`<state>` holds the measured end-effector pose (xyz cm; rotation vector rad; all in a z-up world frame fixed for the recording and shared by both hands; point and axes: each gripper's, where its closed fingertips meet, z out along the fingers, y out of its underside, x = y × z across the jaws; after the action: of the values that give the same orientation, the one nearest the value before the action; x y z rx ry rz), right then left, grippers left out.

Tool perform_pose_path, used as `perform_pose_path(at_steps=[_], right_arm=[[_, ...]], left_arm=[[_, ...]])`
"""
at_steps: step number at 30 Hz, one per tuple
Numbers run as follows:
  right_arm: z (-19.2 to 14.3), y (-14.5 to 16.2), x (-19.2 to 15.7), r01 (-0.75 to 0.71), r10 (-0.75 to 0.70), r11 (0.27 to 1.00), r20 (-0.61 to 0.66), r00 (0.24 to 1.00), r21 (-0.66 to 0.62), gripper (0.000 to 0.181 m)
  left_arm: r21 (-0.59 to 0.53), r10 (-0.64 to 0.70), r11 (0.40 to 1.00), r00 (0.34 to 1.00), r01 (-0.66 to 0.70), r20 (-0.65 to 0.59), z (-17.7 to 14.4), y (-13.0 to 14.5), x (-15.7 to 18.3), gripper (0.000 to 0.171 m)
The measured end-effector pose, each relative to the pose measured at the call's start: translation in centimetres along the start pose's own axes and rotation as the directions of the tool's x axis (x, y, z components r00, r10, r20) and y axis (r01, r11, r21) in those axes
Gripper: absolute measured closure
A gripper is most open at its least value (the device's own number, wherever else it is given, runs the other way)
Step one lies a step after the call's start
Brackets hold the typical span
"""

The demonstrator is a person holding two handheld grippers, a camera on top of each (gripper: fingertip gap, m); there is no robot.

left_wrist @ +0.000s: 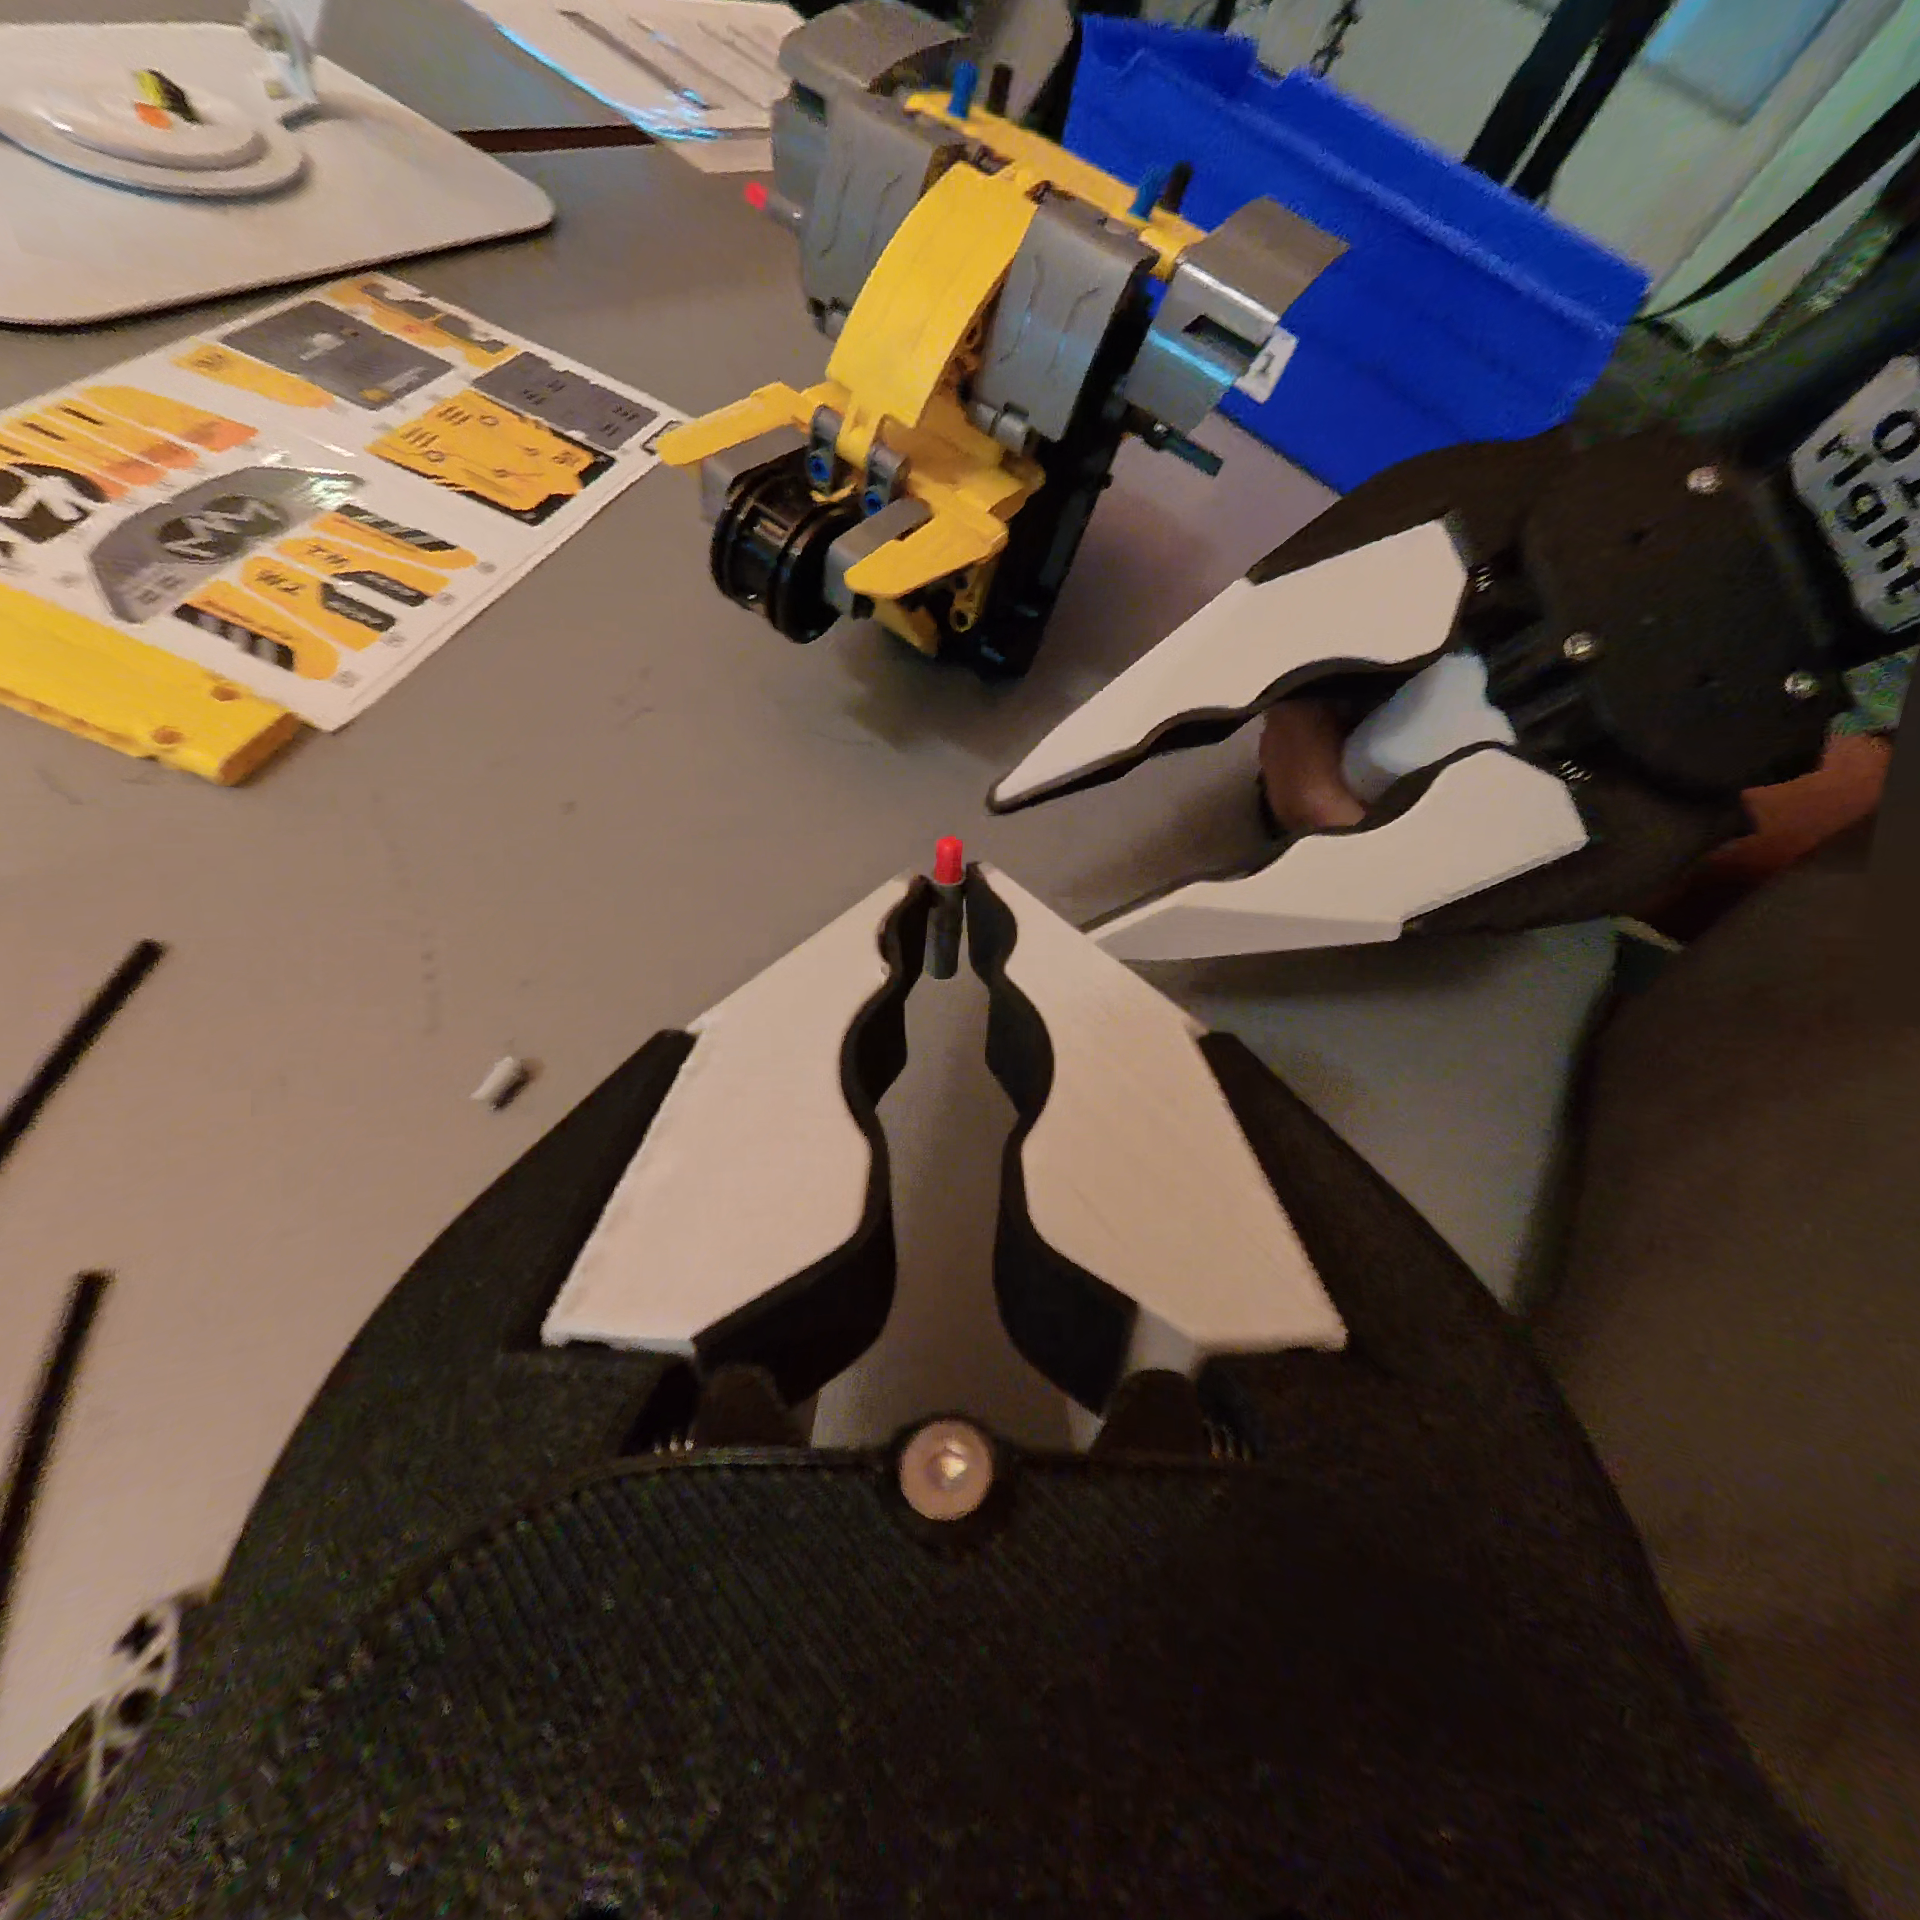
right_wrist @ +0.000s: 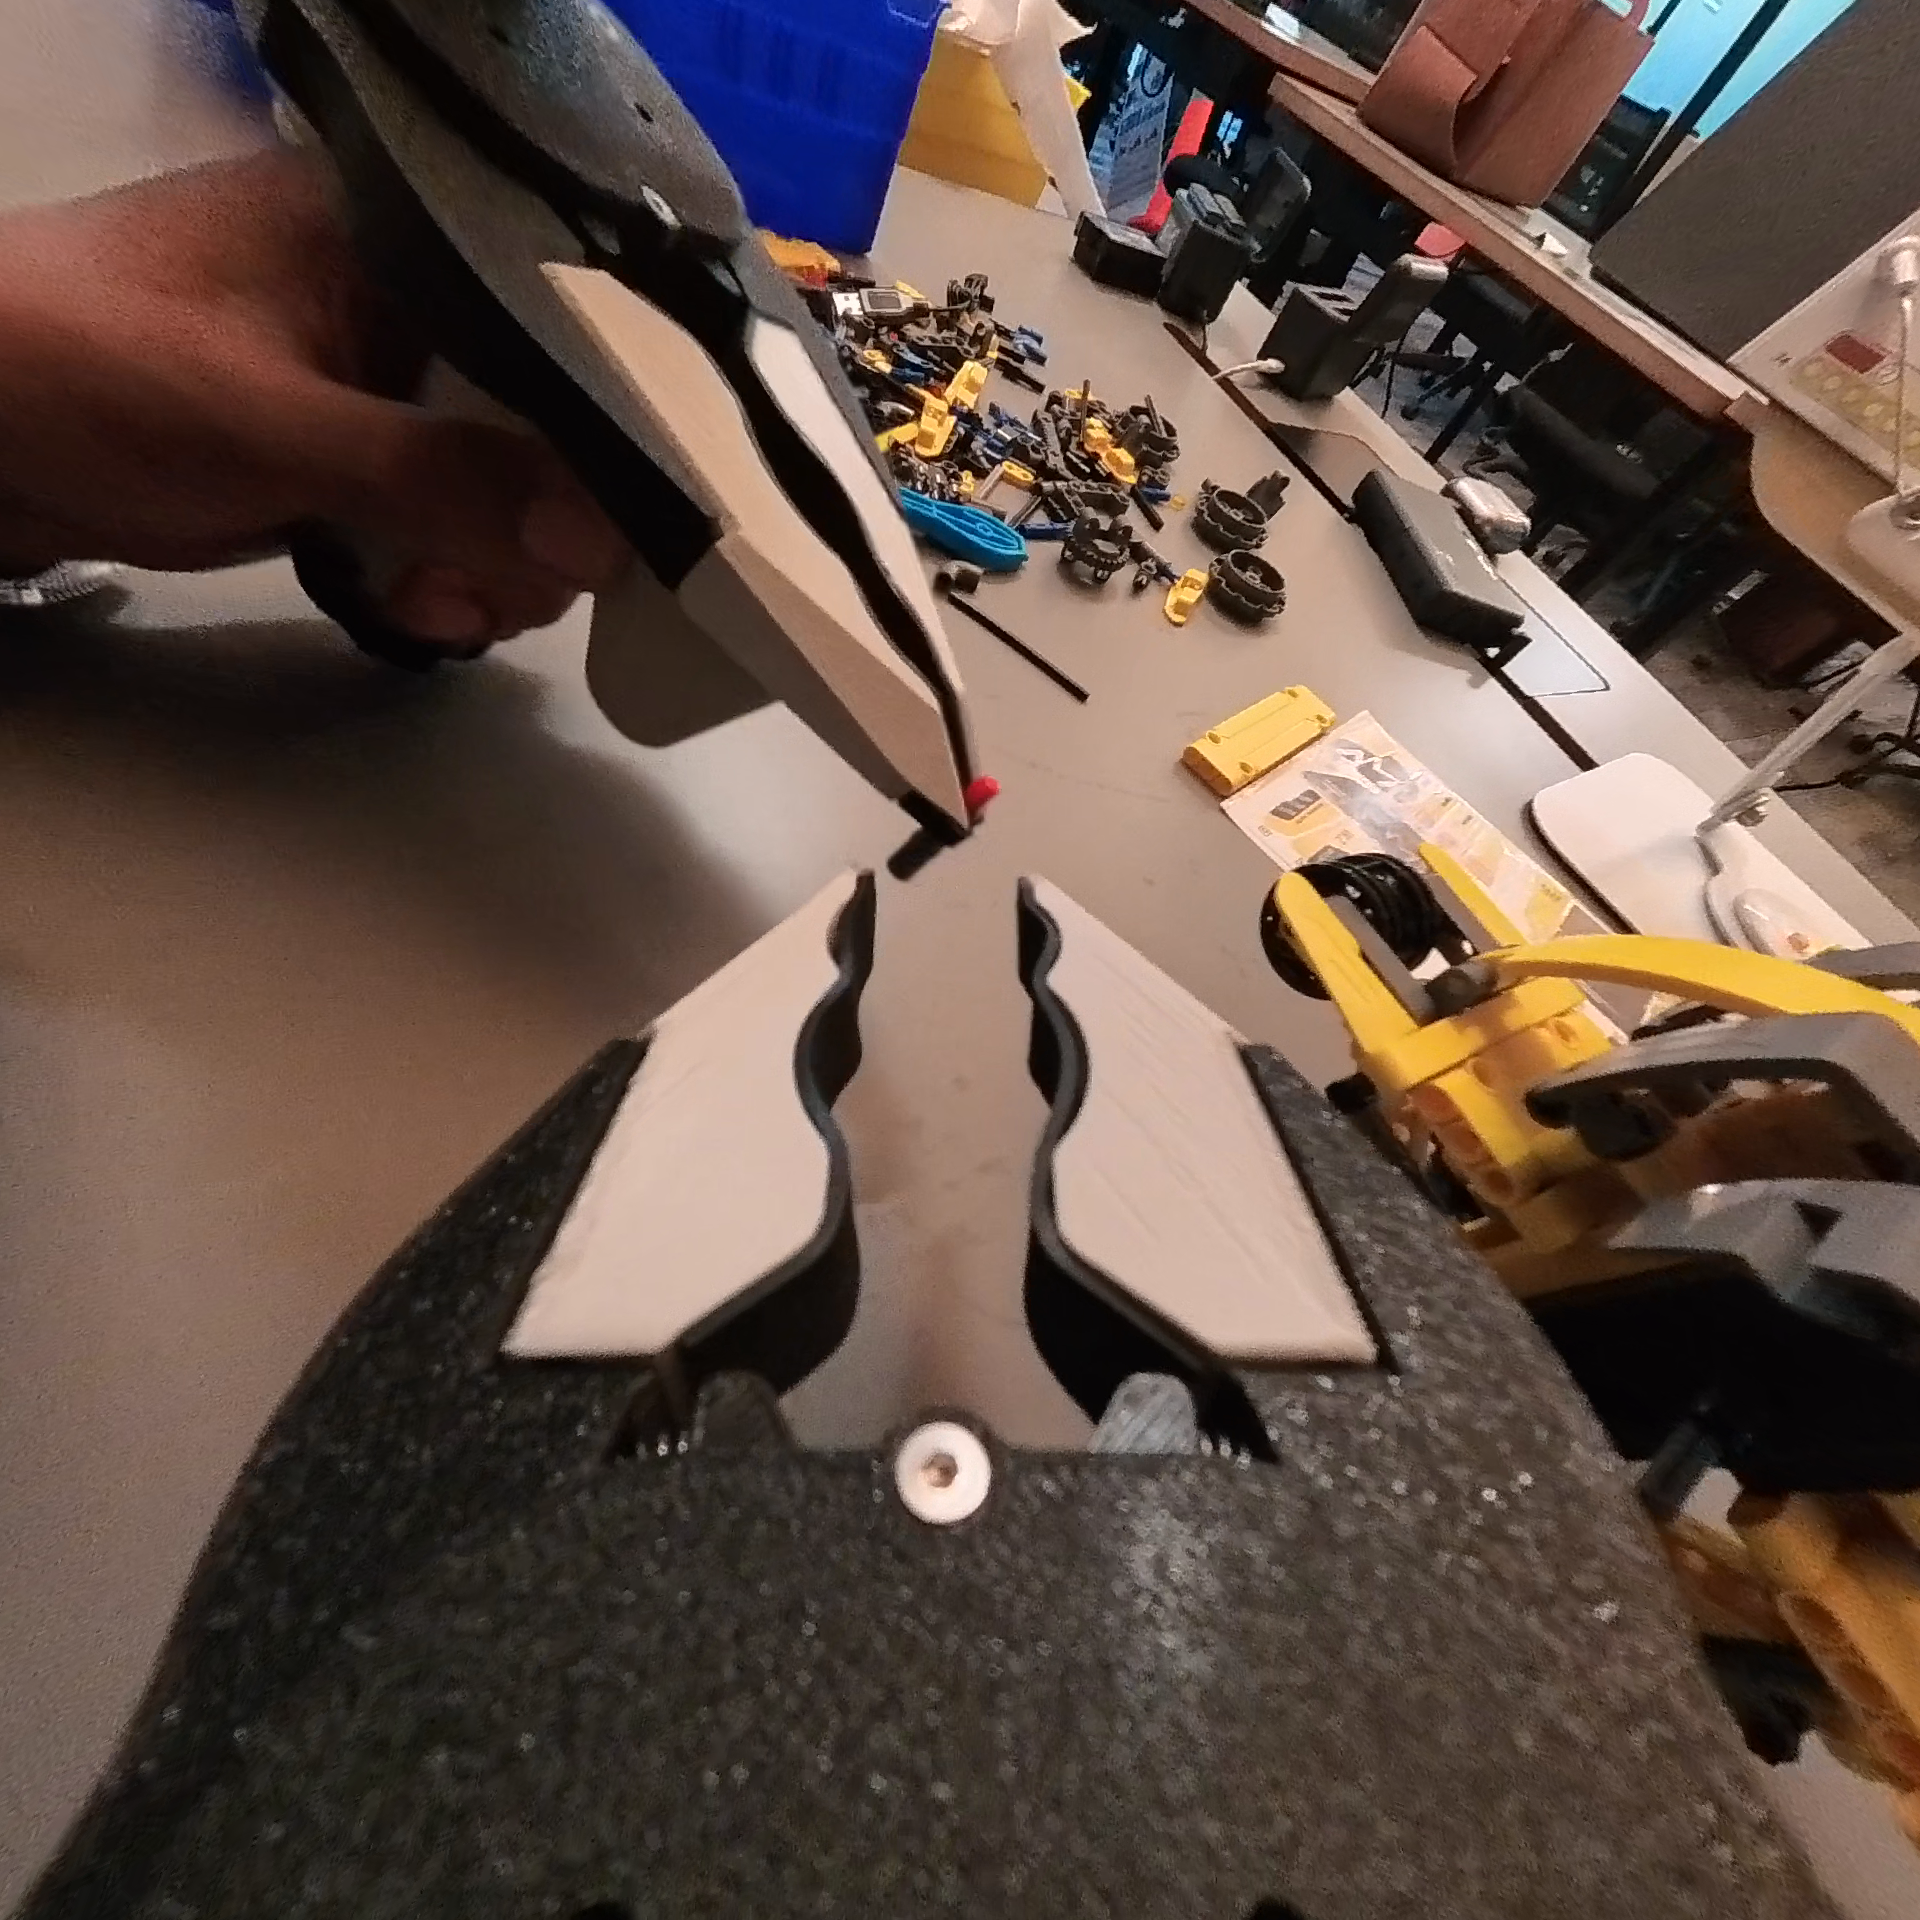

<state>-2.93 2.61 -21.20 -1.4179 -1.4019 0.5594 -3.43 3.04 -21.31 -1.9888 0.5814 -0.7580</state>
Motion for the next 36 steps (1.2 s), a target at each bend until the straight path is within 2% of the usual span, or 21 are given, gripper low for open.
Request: perform_pose_path(at_steps=[8,14,18,20,24,29,33,36], right_arm=[[0.0,0.0,0.3,-0.055,0.055,0.998,0.023,0.998,0.004,0.149],[0.1,0.1,0.2,-0.040,0.040,0.999,0.023,0.999,-0.004,0.149],[0.2,0.1,-0.2,-0.021,0.021,1.000,0.030,0.999,-0.011,0.150],[0.3,0.1,-0.6,-0.023,0.023,1.000,0.056,0.998,-0.017,0.157],[0.2,-0.5,-2.2,-0.132,0.132,0.991,0.185,0.974,-0.012,0.153],[-0.2,-0.5,-2.1,-0.262,0.262,0.964,0.253,0.931,-0.034,0.168],[-0.5,-0.7,-2.7,-0.349,0.347,0.935,0.340,0.874,-0.056,0.170],[-0.5,-0.7,-2.8,-0.362,0.360,0.930,0.359,0.861,-0.063,0.172]], left_arm=[[-0.063,-0.076,0.995,0.996,0.078,0.040,-1.9,2.7,-0.5,0.167],[-0.126,-0.099,0.986,0.990,0.111,0.096,-3.0,4.6,-0.8,0.167],[-0.109,-0.090,0.989,0.992,0.099,0.088,-3.2,4.4,-0.5,0.166],[-0.095,-0.066,0.993,0.996,0.072,0.060,-2.9,4.0,0.1,0.165],[-0.078,-0.016,0.997,1.000,0.015,-0.009,-1.7,3.2,1.7,0.166],[-0.064,0.066,0.996,0.998,-0.068,-0.025,-1.0,2.7,2.6,0.166],[-0.058,0.094,0.994,0.995,-0.095,-0.012,-0.9,2.6,2.7,0.166],[-0.057,0.103,0.993,0.995,-0.103,-0.007,-0.9,2.6,2.8,0.166]])
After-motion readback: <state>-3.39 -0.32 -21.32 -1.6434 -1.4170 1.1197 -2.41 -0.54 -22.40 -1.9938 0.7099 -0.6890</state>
